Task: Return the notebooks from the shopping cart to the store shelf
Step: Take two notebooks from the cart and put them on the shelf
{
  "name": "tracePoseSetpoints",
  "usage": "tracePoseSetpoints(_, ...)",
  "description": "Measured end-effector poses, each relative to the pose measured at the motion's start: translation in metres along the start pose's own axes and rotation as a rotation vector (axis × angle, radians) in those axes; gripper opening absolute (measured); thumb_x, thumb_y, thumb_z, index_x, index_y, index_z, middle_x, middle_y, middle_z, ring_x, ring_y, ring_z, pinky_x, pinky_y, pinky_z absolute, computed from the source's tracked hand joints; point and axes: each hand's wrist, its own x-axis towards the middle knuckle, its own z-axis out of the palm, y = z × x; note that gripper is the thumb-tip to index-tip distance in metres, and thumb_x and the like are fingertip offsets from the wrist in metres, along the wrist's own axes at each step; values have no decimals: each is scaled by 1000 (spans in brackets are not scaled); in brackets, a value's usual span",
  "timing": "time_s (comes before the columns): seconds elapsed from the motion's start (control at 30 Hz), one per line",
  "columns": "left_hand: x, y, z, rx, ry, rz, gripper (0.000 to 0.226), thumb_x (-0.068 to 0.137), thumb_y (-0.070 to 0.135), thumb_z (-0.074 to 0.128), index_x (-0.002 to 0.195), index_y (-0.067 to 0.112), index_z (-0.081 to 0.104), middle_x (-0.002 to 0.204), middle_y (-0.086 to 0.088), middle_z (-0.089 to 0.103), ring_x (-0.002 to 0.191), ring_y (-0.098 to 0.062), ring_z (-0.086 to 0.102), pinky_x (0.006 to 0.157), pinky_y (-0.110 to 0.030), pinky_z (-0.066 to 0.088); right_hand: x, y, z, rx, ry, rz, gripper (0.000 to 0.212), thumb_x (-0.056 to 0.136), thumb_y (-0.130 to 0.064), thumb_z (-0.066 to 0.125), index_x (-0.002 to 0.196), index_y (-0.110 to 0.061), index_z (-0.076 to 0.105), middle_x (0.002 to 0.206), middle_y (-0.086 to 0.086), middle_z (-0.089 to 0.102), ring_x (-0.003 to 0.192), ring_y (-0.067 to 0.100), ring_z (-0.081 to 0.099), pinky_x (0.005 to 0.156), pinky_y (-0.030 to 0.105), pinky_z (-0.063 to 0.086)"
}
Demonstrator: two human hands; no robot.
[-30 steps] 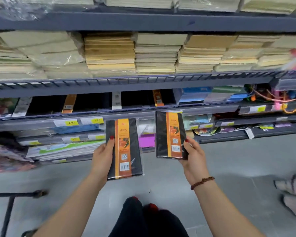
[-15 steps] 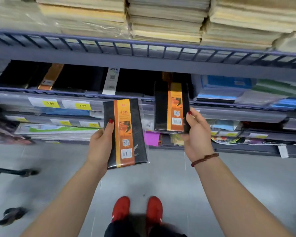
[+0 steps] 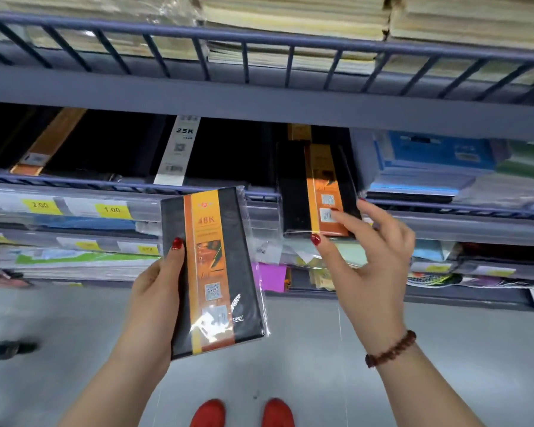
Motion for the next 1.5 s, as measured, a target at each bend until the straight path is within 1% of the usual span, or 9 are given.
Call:
tracePoseSetpoints(0.13, 0, 0, -2, -7, -10, 17, 32, 93, 43, 47, 83, 20, 67, 65, 9, 73, 51, -5, 66, 46, -19, 48, 20, 8, 19, -101, 66, -172, 19, 84, -17, 64, 100, -13, 71, 112, 3, 66, 117, 26, 51, 102, 41, 39)
tracePoseSetpoints(0.23, -1, 1, -1, -11, -17, 22, 34, 93, 44, 48, 88, 18, 69, 71, 6, 75, 56, -8, 68, 58, -28, 49, 39, 7, 28, -159, 40, -239, 20, 85, -5, 56, 96, -10, 71, 102, 3, 69, 106, 26, 58, 97, 41, 44)
tracePoseSetpoints(0.43, -4, 4, 3, 2, -32, 12, 36, 92, 45, 50, 91, 16, 70, 81, -2, 76, 62, -14, 70, 69, -34, 54, 59, 8, 33, -299, -112, -273, 24, 88, -17, 51, 98, -9, 72, 89, 5, 67, 85, 27, 57, 69, 41, 53)
tracePoseSetpoints(0.7, 0, 19, 18, 22, -48, 42, 48, 91, 47, 51, 107, 3, 62, 96, -8, 74, 94, -32, 69, 90, -48, 51, 50, 18, 27, -253, -179, -265, 26, 87, -25, 59, 106, -11, 69, 95, 2, 65, 92, 20, 56, 81, 34, 50)
tracePoseSetpoints(0.9, 9, 31, 39, 29, -90, 54, 55, 91, 49, 50, 110, -2, 59, 93, -20, 70, 85, -34, 64, 85, -43, 51, 28, -8, 8, 205, -267, -7, 30, 88, -19, 60, 117, -17, 63, 107, -6, 64, 104, 1, 56, 91, 12, 43)
tracePoseSetpoints(1.07, 20, 35, 59, 25, -166, 19, 50, 92, 45, 51, 112, -1, 60, 93, -12, 74, 81, -25, 71, 75, -36, 57, -4, -26, 3, 701, -465, 419, 34, 85, -15, 64, 118, -22, 64, 90, 30, 63, 81, 36, 62, 78, 43, 54)
tracePoseSetpoints(1.2, 18, 30, 61, -22, -213, 78, 23, 88, 26, 62, 105, 10, 62, 96, -10, 73, 88, -23, 69, 78, -36, 57, 1, -30, 1, 863, -264, 573, 29, 89, 0, 55, 106, -20, 69, 82, 4, 75, 80, 15, 70, 74, 24, 56)
tracePoseSetpoints(1.37, 5, 19, 50, 102, -404, 361, 70, 59, 18, 77, 124, 27, 54, 122, 8, 65, 117, -3, 57, 98, -27, 46, 17, -28, -6, 688, -322, 509, 31, 88, -6, 61, 103, -32, 64, 94, -13, 74, 91, 0, 67, 75, 14, 51)
tracePoseSetpoints(1.5, 15, 17, 59, 204, -359, 497, 59, 71, -2, 75, 115, 34, 57, 127, 1, 60, 116, -4, 57, 101, -27, 47, 24, -26, -12, 309, -357, 320, 63, 76, -16, 75, 127, -40, 48, 126, -12, 50, 111, -7, 51, 96, 17, 42)
